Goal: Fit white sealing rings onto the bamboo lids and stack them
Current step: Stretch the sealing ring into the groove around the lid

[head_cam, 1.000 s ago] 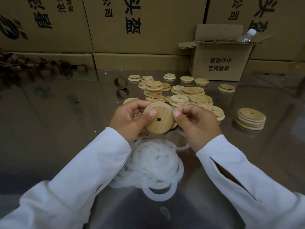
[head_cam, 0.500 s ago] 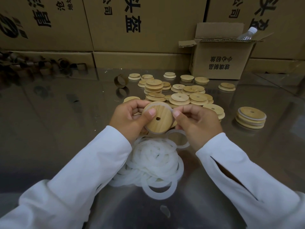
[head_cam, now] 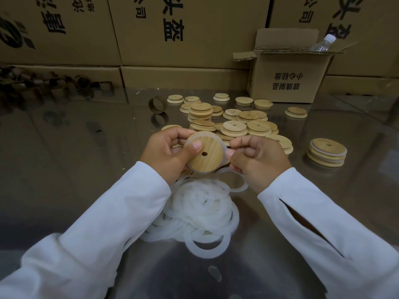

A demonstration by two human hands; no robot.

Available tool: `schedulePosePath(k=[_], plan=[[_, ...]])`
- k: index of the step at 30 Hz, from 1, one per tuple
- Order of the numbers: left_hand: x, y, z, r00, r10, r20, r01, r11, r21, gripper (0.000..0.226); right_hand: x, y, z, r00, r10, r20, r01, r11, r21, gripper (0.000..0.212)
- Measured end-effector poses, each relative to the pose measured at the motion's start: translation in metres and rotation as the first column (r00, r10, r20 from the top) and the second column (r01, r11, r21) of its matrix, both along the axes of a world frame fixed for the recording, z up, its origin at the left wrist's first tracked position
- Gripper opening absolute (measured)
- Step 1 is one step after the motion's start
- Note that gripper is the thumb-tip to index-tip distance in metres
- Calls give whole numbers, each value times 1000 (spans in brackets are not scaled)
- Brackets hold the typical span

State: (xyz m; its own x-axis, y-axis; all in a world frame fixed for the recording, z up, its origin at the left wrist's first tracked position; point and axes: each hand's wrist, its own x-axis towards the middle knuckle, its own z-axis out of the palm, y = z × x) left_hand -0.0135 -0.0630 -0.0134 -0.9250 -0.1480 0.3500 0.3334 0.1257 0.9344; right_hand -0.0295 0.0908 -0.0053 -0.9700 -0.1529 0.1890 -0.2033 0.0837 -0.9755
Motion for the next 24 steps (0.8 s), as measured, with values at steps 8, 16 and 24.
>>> schedulePosePath(k=[8,16,24], plan=[[0,0,-1,999,32,-36,-33,999,-28,17,1,-5,-2,1000,1,-14,-1,999,42,24],[-3,-3,-3,1000,-21,10,21,1000,12,17,-2,-2,-3,1000,1,-8,0,999,51,24],[-5,-4,-4,998,-41,38,39,998,53,15,-3,0,-3,1000,-12,7,11,998,67,23]])
